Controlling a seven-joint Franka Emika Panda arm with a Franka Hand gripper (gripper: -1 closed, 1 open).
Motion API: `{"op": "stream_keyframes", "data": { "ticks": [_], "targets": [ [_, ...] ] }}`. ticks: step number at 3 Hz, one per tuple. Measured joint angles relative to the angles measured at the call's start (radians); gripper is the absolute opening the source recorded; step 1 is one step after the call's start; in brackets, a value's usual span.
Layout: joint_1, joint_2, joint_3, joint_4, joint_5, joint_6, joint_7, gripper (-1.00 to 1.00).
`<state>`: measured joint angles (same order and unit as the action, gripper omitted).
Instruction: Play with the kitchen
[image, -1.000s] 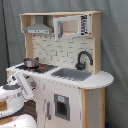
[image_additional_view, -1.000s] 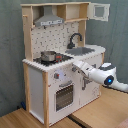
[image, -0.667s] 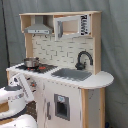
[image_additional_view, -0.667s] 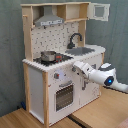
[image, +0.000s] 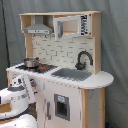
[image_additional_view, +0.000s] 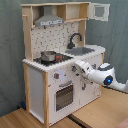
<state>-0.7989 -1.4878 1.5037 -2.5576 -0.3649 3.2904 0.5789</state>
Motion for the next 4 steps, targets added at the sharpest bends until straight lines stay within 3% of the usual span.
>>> {"op": "stream_keyframes", "data": {
  "ticks": [1,2,4],
  "targets": [
    [-0.002,0.000,-0.009,0.006,0.008,0.001,0.039,1.00],
    [-0.003,0.000,-0.009,0.005,0.008,0.001,0.041,-1.00],
    [-0.007,-0.009,-0.016,0.012,0.008,-0.001,-0.214,-1.00]
  ]
}}
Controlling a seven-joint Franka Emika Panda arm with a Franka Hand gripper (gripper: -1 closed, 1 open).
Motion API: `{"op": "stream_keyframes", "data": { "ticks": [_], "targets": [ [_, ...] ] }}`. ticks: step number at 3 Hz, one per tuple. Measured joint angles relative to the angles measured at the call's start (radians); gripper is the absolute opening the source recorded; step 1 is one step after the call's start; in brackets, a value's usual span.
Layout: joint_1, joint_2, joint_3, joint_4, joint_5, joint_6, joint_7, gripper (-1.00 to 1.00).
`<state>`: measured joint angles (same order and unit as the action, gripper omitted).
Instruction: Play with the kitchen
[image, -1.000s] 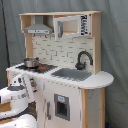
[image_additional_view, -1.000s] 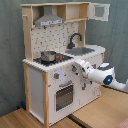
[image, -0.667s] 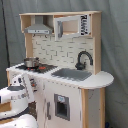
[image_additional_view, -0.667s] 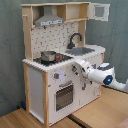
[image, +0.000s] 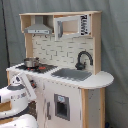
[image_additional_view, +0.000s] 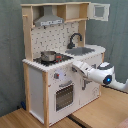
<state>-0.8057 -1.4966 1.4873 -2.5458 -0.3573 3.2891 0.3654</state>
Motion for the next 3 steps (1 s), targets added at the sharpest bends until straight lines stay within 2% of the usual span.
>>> {"op": "stream_keyframes", "data": {
  "ticks": [3],
  "targets": [
    [0.000,-0.004,0.000,0.003,0.000,-0.006,-0.348,-1.00]
  ]
}}
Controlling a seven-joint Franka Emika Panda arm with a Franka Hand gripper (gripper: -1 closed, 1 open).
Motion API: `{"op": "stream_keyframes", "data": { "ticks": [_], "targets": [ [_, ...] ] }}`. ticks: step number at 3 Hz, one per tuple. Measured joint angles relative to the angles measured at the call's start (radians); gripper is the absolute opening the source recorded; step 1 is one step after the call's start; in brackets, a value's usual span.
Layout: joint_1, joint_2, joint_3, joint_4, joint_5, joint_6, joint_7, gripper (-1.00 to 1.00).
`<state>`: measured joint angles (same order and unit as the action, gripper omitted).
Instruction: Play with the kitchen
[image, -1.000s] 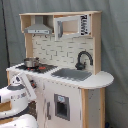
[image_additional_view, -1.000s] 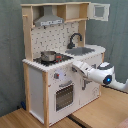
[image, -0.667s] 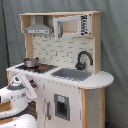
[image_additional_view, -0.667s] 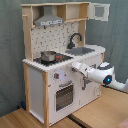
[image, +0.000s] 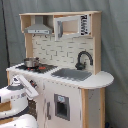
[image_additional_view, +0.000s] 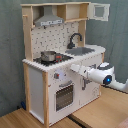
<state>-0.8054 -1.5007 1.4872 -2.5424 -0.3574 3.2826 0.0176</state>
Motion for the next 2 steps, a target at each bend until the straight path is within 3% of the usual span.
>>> {"op": "stream_keyframes", "data": {
  "ticks": [2],
  "targets": [
    [0.000,-0.007,0.000,0.002,0.000,-0.002,-0.212,-1.00]
  ]
}}
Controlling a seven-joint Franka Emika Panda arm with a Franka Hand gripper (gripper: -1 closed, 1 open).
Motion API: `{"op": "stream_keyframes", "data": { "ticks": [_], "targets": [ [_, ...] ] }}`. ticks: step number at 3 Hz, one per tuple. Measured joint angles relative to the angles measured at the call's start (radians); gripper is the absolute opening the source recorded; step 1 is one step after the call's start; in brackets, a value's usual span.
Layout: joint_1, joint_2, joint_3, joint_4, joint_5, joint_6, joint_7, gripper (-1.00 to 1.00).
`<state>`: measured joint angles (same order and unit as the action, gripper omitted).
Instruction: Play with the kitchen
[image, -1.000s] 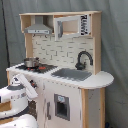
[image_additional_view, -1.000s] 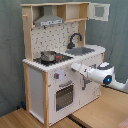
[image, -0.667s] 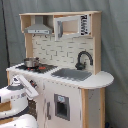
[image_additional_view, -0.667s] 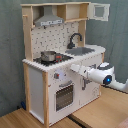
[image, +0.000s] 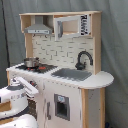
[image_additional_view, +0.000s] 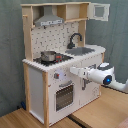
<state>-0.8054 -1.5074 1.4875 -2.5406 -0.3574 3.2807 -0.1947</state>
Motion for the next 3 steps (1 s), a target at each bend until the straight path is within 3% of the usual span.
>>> {"op": "stream_keyframes", "data": {
  "ticks": [3],
  "targets": [
    [0.000,-0.005,0.000,0.002,0.000,0.000,-0.352,-1.00]
  ]
}}
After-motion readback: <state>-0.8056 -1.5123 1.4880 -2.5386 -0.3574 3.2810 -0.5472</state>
